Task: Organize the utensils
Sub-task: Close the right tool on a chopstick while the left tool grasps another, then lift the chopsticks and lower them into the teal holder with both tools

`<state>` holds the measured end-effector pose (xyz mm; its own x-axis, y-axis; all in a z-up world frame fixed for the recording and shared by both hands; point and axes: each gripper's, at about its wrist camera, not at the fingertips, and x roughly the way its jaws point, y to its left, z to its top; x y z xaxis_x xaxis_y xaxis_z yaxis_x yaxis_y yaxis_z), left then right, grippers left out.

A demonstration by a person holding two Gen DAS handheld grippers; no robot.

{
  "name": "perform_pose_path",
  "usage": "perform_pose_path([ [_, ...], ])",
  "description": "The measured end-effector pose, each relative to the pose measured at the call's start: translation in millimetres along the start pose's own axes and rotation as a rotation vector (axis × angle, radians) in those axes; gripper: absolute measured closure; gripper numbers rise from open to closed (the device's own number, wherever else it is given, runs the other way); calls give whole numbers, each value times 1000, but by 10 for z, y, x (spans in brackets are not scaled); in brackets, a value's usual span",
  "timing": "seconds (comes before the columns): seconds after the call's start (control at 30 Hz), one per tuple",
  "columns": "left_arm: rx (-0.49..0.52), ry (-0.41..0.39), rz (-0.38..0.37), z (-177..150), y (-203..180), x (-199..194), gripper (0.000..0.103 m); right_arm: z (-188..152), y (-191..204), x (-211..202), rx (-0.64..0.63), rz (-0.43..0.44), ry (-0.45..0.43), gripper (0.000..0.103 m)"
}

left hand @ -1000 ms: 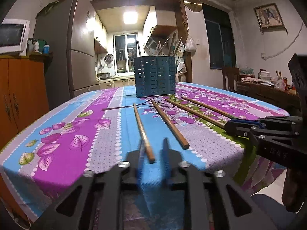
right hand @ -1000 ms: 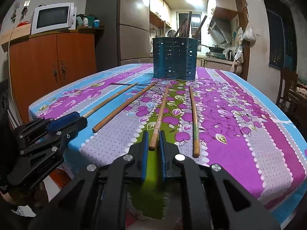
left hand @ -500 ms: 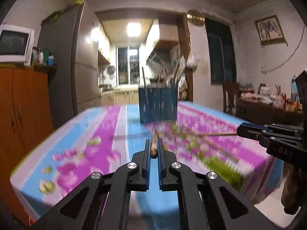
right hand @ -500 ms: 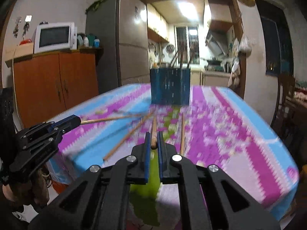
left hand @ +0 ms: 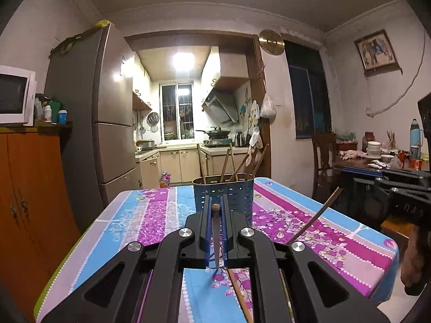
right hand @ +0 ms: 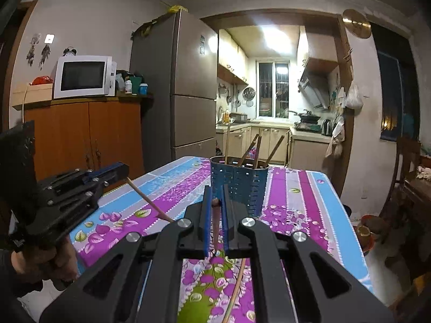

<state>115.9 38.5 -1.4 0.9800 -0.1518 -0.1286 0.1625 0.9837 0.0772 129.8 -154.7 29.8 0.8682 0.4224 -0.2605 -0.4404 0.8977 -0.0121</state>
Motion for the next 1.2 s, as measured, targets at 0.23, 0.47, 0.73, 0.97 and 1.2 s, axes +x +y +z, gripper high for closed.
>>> perform_pose_path([
  [0.23, -1, 26, 21, 149, 31, 157, 95, 187, -89, 108, 12, 11, 17, 98],
  [0.47, 16, 42, 39, 353, 78, 301, 95, 449, -217, 213, 16, -8, 15, 98],
  [0.73, -1, 79, 33, 651, 202, 629, 95, 777, -409, 358, 13, -46, 6, 98],
  [0.97, 2, 105, 35, 958, 257, 954, 95, 1085, -639, 540, 21, -69, 3, 98],
  [1.2, 20, 106, 53, 1314, 317, 1172, 95, 1375, -779, 699, 13, -84, 9, 98],
])
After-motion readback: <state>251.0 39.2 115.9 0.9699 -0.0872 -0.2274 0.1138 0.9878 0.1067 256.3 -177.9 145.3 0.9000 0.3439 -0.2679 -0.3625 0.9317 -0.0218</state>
